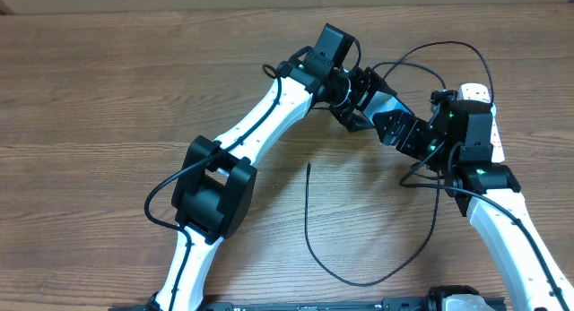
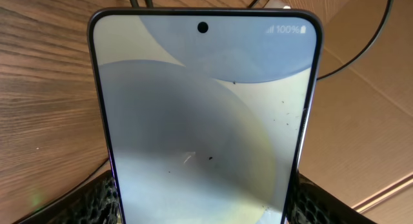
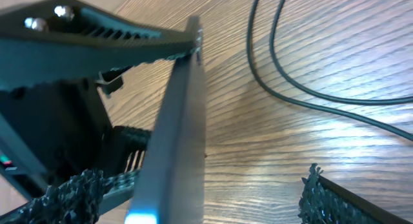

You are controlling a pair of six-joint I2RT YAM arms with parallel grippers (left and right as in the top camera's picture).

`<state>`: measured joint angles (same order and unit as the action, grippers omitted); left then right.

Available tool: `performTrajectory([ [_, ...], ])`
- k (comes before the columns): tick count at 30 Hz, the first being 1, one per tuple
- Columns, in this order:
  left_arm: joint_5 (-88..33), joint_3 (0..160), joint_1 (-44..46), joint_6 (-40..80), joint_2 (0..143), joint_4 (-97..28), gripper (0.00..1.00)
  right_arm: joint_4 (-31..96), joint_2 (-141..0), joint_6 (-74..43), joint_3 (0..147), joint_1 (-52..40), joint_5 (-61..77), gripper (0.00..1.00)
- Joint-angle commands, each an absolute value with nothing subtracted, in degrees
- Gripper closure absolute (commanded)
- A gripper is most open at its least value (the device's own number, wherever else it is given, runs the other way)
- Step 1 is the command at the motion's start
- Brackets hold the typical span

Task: Plug charger to phone and switch on socket

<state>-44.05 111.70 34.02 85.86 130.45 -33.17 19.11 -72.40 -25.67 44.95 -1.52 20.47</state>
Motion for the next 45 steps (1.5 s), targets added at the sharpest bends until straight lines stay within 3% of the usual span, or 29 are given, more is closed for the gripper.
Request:
performTrajectory([
  [1, -45.7, 113.5, 33.9, 87.5, 130.7, -32.7, 0.96, 18.5, -72.5, -28.0, 46.6, -1.6, 18.4, 0.0],
  [18, -46.1, 113.5, 35.1, 87.5, 130.7, -32.7, 0.96, 18.3, -72.5, -28.5, 46.6, -1.6, 18.4, 0.18],
  [20, -46.1, 113.5, 35.3, 87.5, 130.7, -32.7, 0.96, 18.3, -72.5, -28.5, 46.6, -1.6, 18.4, 0.22],
  [23, -46.1, 113.5, 35.6, 87.5, 130.7, -32.7, 0.96, 18.3, -72.5, -28.5, 46.6, -1.6, 18.4, 0.4],
  [24, -46.1, 113.5, 35.7, 87.5, 130.7, -32.6, 0.96, 18.3, -72.5, -28.5, 46.6, -1.6, 18.4, 0.42],
  [32, -46.1, 113.5, 36.4, 87.5, 130.7, -31.1, 0.96, 18.3, -72.5, -28.5, 46.6, -1.6, 18.4, 0.43],
  [40, -46.1, 113.5, 36.9, 87.5, 130.7, -31.0, 0.96, 18.3, -72.5, -28.5, 46.6, -1.6, 18.4, 0.53],
  [45, -46.1, 113.5, 37.1, 87.5, 130.7, -31.0, 0.96, 18.3, -72.5, -28.5, 46.6, -1.6, 18.4, 0.54],
])
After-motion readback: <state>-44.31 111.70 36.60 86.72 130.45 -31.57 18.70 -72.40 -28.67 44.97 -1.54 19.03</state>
